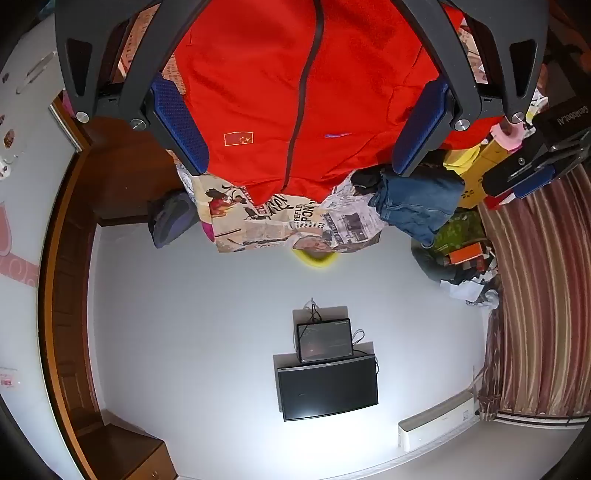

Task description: Fold large clothes

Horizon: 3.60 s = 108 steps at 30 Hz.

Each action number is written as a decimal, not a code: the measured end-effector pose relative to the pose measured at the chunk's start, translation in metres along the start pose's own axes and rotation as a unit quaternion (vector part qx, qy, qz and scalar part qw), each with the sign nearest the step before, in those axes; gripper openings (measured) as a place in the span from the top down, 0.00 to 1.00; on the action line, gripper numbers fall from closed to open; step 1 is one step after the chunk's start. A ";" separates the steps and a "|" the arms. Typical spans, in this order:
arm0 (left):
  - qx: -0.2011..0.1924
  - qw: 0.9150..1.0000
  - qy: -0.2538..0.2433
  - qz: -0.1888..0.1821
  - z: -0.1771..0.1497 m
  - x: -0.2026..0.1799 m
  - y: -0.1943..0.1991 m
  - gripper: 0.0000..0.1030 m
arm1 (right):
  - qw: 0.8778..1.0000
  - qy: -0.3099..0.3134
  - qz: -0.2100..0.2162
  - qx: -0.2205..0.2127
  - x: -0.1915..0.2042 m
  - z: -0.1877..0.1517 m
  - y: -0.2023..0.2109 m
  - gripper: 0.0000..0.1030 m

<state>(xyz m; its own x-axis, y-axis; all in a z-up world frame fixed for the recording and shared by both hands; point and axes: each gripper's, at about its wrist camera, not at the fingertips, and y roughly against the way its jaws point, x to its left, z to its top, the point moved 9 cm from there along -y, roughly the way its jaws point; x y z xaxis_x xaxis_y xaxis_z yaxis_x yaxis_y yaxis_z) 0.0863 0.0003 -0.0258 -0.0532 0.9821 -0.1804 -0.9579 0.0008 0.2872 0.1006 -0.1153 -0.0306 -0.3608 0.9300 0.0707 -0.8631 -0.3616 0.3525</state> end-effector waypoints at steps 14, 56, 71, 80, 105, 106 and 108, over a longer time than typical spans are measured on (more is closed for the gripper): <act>0.003 1.000 -0.025 0.006 -0.003 -0.002 0.000 0.00 | 1.000 -0.004 0.001 0.001 0.001 0.000 0.000 0.04; 0.017 0.999 -0.029 0.008 -0.013 -0.002 -0.010 0.00 | 1.000 -0.005 0.002 0.009 0.003 -0.010 -0.007 0.04; 0.020 0.999 -0.029 0.007 -0.014 -0.002 -0.012 0.00 | 1.000 -0.003 0.002 0.010 0.003 -0.012 -0.007 0.04; 0.025 0.999 -0.030 0.005 -0.015 -0.001 -0.015 0.00 | 1.000 0.000 0.002 0.013 0.004 -0.013 -0.009 0.04; 0.026 0.990 0.037 0.130 -0.012 0.126 -0.049 0.00 | 0.999 0.004 -0.013 0.050 -0.004 -0.018 -0.045 0.04; 0.029 0.988 0.046 0.141 -0.015 0.140 -0.052 0.00 | 0.998 0.003 -0.013 0.055 -0.005 -0.020 -0.049 0.04; 0.039 0.981 0.070 0.179 -0.022 0.175 -0.057 0.00 | 0.998 0.002 -0.016 0.063 -0.007 -0.023 -0.057 0.04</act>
<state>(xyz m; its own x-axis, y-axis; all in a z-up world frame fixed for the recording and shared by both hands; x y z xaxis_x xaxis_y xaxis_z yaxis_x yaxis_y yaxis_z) 0.1250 0.1682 -0.0948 -0.4263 0.8865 -0.1800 -0.8464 -0.3206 0.4252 0.1446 -0.1026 -0.0725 -0.3361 0.9403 0.0538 -0.8224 -0.3208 0.4699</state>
